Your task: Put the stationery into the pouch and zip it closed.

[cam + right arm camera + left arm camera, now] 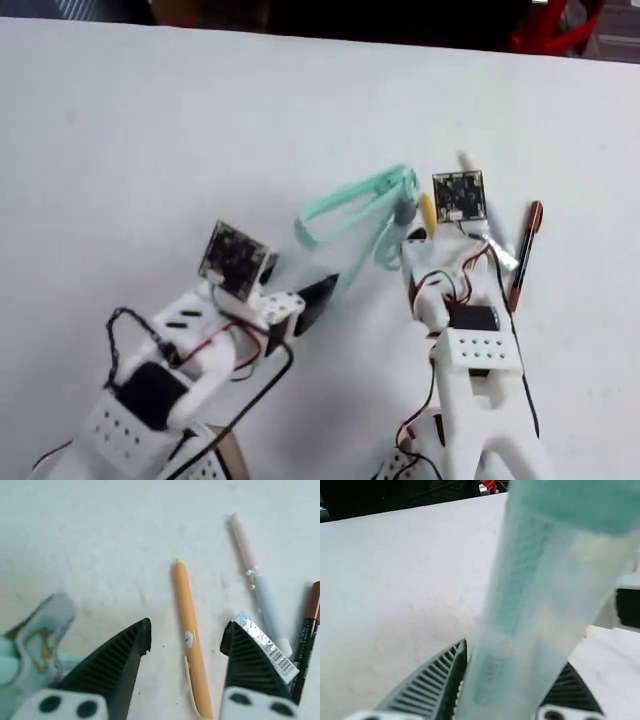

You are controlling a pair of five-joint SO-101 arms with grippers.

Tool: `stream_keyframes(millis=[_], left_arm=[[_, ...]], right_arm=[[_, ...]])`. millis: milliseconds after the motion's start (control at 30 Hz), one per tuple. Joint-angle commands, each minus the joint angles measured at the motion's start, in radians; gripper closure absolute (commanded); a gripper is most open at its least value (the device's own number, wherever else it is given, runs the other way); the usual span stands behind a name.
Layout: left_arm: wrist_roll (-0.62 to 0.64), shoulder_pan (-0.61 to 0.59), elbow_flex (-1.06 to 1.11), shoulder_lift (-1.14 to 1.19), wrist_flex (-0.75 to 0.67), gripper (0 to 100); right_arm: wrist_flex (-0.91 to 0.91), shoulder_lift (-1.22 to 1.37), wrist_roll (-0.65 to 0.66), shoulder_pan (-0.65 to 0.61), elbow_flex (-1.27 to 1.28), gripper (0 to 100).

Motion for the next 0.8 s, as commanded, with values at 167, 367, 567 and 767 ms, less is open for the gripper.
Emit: stream_keyframes(millis=[167,367,567,767], left_arm=[[-0.029,-0.036,0.049,-0.254,0.143,76],[-0.097,-0.038,0.107,-0.417,0.233,76],[-0.101,-0.041,0.061,-0.426,0.327,76],[-0.193,-0.117,0.061,-0.426,0.328,88]], right_arm=[[-0.012,-0.013,0.012,0.004,-0.005,77.2],[-0.007,-0.015,0.012,-0.022,-0.003,77.2],[-0.010,-0.015,0.012,-0.021,-0.003,77.2],[-0.010,-0.015,0.012,-0.022,-0.002,77.2]])
